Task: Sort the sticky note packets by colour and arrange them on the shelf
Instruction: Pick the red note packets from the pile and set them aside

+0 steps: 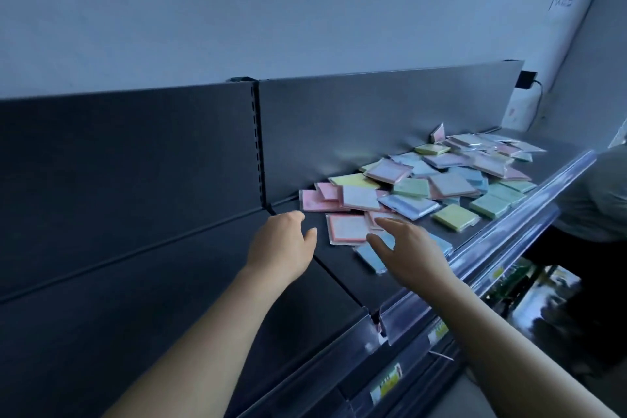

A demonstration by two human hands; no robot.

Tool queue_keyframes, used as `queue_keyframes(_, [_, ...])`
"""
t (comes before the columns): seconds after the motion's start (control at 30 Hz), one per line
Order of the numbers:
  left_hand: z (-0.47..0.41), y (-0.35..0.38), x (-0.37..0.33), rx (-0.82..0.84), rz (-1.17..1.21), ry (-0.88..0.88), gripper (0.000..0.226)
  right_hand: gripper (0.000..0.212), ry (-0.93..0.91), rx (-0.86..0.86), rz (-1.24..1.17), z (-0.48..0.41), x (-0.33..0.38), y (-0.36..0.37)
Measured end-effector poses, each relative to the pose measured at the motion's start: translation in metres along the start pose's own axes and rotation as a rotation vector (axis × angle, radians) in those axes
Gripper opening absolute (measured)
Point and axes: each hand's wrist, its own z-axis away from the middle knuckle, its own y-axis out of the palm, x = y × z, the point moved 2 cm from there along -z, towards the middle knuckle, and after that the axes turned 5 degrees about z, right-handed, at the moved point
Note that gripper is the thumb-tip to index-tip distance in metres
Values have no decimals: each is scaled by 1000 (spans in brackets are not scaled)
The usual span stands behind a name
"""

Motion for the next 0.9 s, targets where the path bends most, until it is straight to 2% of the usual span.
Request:
queue_keyframes(0.1, [-26,24,-16,30,2,14,29,46,19,8,15,-21,-28,-1])
queue_keyframes(0.23, [-61,52,-39,19,-110,-19,24,37,16,22,24,-57,-67,-1])
queue_keyframes(0.47, [-120,97,-63,7,-66,-268,33,43,-81,75,-12,-129,-120,-1])
queue_keyframes(0.63, [-142,110,-68,-21,-59,-414,37,39,-172,147,16,-182,-139,13])
queue_keyframes(0.77, [-150,118,-56,-16,166,-496,35,42,-186,199,72,-216,-142,26])
queue_keyframes(0.9, [-155,113,-48,-211,619,-545,15,61,-162,230,66,-241,-144,37])
